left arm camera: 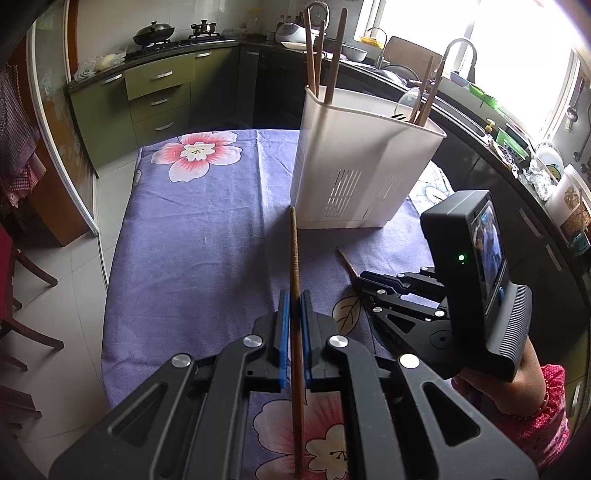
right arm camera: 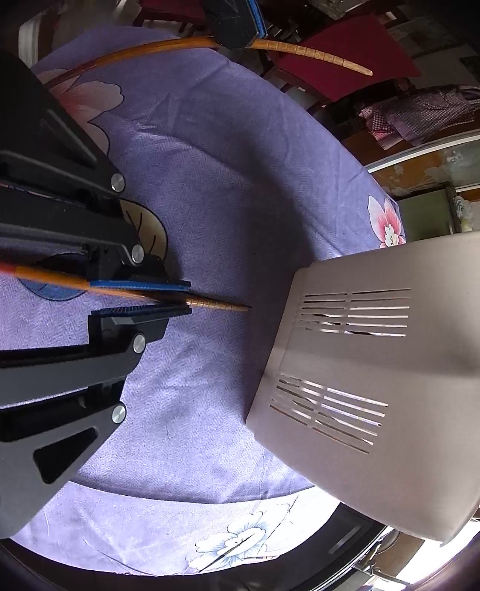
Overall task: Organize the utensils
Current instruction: 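Close the left tool on one chopstick while the right tool grasps the other, then lift both chopsticks upright and carry them toward the white holder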
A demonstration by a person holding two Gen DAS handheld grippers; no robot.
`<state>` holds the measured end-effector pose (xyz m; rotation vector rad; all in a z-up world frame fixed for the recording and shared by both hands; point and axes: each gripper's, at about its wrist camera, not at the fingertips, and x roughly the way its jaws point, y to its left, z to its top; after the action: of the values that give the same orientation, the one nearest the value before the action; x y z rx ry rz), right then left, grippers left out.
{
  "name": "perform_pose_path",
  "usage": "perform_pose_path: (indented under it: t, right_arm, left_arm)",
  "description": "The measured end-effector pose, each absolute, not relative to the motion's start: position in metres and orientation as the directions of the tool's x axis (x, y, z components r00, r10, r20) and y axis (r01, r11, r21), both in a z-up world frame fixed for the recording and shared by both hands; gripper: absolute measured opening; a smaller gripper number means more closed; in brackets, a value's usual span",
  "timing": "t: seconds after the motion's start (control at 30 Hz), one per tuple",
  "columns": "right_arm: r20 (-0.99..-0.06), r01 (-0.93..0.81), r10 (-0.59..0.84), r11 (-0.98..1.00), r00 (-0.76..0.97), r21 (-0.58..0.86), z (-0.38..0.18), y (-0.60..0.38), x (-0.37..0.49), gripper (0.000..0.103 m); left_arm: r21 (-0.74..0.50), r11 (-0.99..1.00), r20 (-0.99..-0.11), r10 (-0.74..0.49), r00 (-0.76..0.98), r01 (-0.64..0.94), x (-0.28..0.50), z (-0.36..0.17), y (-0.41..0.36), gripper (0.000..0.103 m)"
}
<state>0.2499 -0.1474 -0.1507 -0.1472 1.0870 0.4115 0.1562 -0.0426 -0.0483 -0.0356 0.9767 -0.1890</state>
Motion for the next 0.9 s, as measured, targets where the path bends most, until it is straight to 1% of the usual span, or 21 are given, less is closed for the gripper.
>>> perform_pose_path:
  t: [0.13, 0.37, 0.6, 0.9]
  right_arm:
    - [-0.858, -0.382, 0.284, 0.917, 0.427, 0.113, -0.141, -0.156, 0.247, 0.007]
    - [-0.771, -0.396, 0.352, 0.907, 0.531, 0.141, -0.089, -0.178, 0.226, 0.007]
    - [-0.69, -0.395, 0.377, 0.908, 0.618, 0.142, -0.051, -0.195, 0.192, 0.007]
    - [-0.607, -0.397, 0.404, 0.905, 0.685, 0.154, -0.013, -0.236, 0.144, 0.007]
  left_arm:
    - [-0.114, 0.983, -0.819, -0.174, 0.547, 0.142, 0.156, -0.048, -0.041, 0.006]
    - [-0.112, 0.984, -0.81, -0.173, 0.561, 0.142, 0.153, -0.041, -0.038, 0.006]
    - [-0.103, 0.985, -0.792, -0.165, 0.587, 0.138, 0.144, -0.028, -0.036, 0.006]
    - [-0.079, 0.986, -0.762, -0.155, 0.629, 0.146, 0.127, -0.006, -0.039, 0.006]
